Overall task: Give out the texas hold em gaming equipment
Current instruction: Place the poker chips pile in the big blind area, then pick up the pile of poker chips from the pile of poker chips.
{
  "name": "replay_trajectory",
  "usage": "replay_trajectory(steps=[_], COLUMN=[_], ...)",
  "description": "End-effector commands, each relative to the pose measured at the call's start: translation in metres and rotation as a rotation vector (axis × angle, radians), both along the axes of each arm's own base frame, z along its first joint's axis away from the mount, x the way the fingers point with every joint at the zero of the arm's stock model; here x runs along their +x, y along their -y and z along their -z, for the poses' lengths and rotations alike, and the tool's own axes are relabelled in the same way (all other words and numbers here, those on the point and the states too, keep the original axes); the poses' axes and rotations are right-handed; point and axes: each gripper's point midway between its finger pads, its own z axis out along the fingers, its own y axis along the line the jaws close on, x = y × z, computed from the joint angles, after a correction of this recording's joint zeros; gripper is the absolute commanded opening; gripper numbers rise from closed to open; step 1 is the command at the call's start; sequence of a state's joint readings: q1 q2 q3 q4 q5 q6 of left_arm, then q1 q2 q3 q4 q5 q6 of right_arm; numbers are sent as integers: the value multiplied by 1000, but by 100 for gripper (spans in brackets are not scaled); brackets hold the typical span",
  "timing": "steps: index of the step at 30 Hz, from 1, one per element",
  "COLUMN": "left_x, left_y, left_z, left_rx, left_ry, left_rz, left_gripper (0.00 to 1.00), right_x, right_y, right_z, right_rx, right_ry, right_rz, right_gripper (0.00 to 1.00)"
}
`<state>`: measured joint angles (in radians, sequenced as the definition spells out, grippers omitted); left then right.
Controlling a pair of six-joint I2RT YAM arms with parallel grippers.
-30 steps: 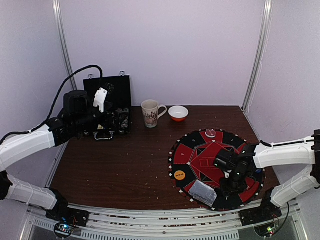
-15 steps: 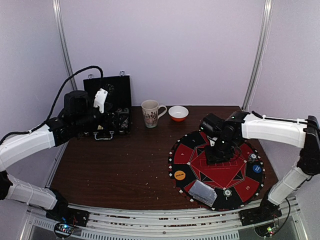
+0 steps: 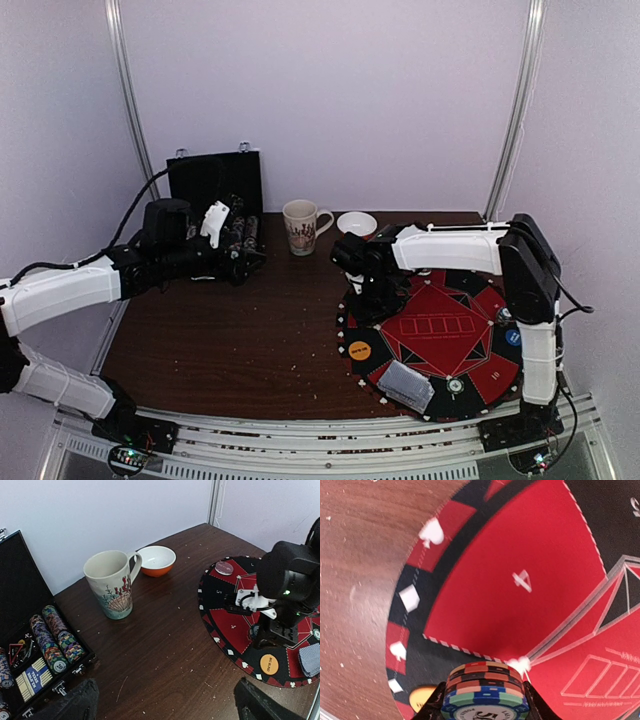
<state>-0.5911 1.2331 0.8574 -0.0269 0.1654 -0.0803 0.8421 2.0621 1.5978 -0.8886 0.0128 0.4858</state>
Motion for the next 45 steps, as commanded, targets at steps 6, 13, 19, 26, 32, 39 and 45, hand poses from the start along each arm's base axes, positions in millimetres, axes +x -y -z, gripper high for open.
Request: replay_trajectory(steps=[6, 13, 19, 26, 32, 39, 45], left_x=[-4, -4, -3, -3, -2, -2, -2], left_y=[9, 7, 8, 7, 5, 4, 1], left_z=[-8, -14, -18, -23, -26, -28, -29], left_rx=[-22, -15, -16, -11, -2, 8, 17], left_ry=[39, 68, 76, 86, 99, 112, 127], left_rz=[52, 53, 56, 52, 44, 41, 35], left_gripper=[98, 98, 98, 98, 98, 98, 98], right_x=[9, -8, -8, 1, 15, 40, 41], right_y=[-21, -32, -33, -34, -35, 9, 153], right_z=[23, 33, 32, 18, -26, -96, -104], right_rx=[-27, -43, -46, -65, -4, 82, -50], right_ry=[-63, -115, -112, -79, -15, 95, 139], right_rz=[-56, -101, -103, -106, -95, 13, 284], right_gripper=[0, 0, 22, 70, 87, 100, 100])
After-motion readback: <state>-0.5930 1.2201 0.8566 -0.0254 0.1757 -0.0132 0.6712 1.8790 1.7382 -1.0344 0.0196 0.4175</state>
